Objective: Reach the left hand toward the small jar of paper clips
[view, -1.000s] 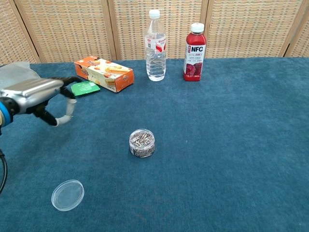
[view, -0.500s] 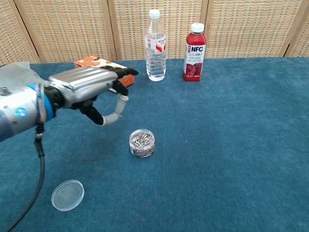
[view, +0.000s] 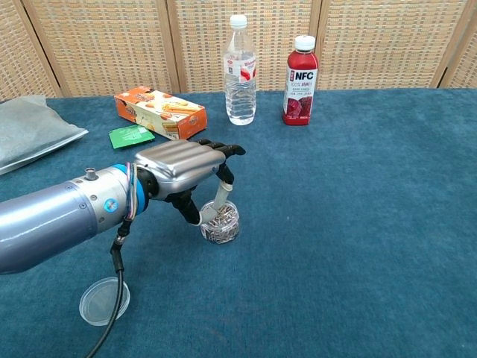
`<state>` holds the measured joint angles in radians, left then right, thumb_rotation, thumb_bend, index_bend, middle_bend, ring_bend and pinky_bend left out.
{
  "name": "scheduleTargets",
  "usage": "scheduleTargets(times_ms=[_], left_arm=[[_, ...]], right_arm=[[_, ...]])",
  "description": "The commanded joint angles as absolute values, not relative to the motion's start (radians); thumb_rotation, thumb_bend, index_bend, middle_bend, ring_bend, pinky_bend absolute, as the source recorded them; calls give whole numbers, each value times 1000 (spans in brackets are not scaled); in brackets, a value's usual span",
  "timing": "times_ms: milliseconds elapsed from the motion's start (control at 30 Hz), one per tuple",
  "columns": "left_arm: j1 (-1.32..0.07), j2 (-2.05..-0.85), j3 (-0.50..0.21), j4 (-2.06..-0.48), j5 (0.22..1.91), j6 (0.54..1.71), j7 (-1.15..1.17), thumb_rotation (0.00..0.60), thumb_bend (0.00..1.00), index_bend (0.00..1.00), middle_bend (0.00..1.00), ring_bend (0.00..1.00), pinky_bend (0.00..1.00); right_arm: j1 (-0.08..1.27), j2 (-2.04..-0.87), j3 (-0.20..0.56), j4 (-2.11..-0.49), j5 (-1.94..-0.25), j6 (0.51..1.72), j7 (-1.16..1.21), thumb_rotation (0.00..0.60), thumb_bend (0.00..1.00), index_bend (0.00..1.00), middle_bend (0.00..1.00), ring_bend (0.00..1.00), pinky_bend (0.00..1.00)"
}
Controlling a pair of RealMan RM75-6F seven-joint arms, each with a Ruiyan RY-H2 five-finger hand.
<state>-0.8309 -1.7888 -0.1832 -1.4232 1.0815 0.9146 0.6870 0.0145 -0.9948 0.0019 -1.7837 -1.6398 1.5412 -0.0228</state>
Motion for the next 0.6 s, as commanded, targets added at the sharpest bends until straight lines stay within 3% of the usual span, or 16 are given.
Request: scheduleTargets(times_ms=[33, 100, 167, 233, 333, 433, 600], left_arm=[[-838, -1791, -186, -1426, 1066, 929, 699, 600, 433, 887, 0, 0, 0], [-840, -1788, -187, -1433, 1058, 942, 713, 600, 433, 863, 0, 0, 0], [-842, -1785, -186, -1441, 1047, 948, 724, 600, 431, 728, 0, 0, 0], [-844, -1781, -186, -1450, 1035, 952, 735, 600, 386, 401, 0, 0, 0], [-847, -1774, -187, -1466, 1020, 955, 741, 600, 269, 85, 0, 0, 0], [-848, -1766, -188, -1484, 1011, 956, 736, 600, 215, 1, 0, 0, 0], [-846, -1741, -190, -1522, 1016, 966, 712, 600, 195, 0, 0, 0, 0]], right_arm=[[15, -992, 2, -1783, -1640, 1542, -17, 600, 0, 0, 0, 0, 0], [14, -991, 0, -1785, -1642, 1543, -15, 600, 0, 0, 0, 0, 0], [13, -990, 0, -1785, -1644, 1544, -15, 600, 0, 0, 0, 0, 0], [13, -990, -1, -1786, -1645, 1545, -15, 600, 0, 0, 0, 0, 0], [13, -990, -1, -1785, -1646, 1546, -14, 600, 0, 0, 0, 0, 0], [13, -989, -2, -1785, -1645, 1546, -13, 600, 0, 0, 0, 0, 0], [11, -987, -4, -1789, -1653, 1552, -12, 600, 0, 0, 0, 0, 0]])
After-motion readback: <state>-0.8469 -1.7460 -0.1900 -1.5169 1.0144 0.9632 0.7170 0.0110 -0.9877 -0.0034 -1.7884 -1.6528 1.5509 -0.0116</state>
